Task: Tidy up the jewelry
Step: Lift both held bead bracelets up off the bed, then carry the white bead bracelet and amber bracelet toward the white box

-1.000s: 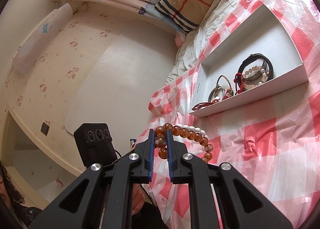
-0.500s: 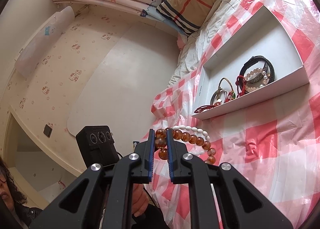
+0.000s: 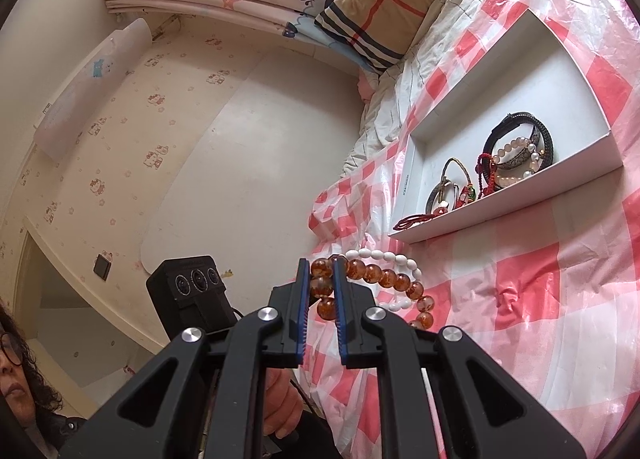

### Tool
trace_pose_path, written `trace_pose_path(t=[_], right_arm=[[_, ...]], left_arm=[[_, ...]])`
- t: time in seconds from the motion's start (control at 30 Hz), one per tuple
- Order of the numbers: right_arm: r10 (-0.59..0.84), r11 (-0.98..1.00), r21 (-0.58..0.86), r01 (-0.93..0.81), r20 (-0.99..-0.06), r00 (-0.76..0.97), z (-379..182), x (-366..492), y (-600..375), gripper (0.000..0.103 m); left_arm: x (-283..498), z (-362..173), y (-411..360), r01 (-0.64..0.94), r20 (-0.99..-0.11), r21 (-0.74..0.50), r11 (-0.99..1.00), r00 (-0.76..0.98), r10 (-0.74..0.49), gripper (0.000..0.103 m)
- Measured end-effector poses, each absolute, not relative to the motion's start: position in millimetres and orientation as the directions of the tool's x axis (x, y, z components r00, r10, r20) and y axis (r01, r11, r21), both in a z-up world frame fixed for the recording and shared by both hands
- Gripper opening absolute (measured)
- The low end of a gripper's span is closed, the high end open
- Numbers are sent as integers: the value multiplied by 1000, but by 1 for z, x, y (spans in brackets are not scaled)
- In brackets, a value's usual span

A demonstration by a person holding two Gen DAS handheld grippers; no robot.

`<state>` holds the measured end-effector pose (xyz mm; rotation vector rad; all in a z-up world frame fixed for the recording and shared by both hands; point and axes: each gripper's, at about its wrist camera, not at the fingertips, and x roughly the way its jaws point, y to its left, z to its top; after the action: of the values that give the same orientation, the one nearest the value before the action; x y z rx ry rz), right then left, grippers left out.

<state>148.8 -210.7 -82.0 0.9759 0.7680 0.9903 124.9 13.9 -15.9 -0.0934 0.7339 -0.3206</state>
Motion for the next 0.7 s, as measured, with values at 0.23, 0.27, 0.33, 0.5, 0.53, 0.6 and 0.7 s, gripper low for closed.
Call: trace_pose_path(t=[0.23,0.27,0.33,0.5,0.53,0.6,0.7], right_arm=[[928,198,925,-324,-70,366,-83,151,-212,13],[928,196,926,-324,-69,366,-83,151,-213,13],[929,188,927,-324,-61,365,-83,151,-213,13],[930,177,928,-327,-50,363,-82,152,-213,13],[930,176,929,-327,-48,363,-82,152,-213,13],[931,170,930,-325,-43,363,-82,153,-213,13],[931,163,932,-325,-36,363,-82,153,-214,13]], left_arm=[[125,-14,12,260,-634,-185,948,706,-317,7],[125,-13,12,260,-632,-184,948,707,-317,7],[126,-12,11,260,-629,-184,948,710,-317,7],[126,-11,10,265,-625,-181,947,713,-319,7],[126,-11,9,265,-624,-181,947,713,-319,7],[126,-10,8,268,-623,-179,947,714,-320,7],[126,-9,7,269,-622,-179,946,714,-321,7]])
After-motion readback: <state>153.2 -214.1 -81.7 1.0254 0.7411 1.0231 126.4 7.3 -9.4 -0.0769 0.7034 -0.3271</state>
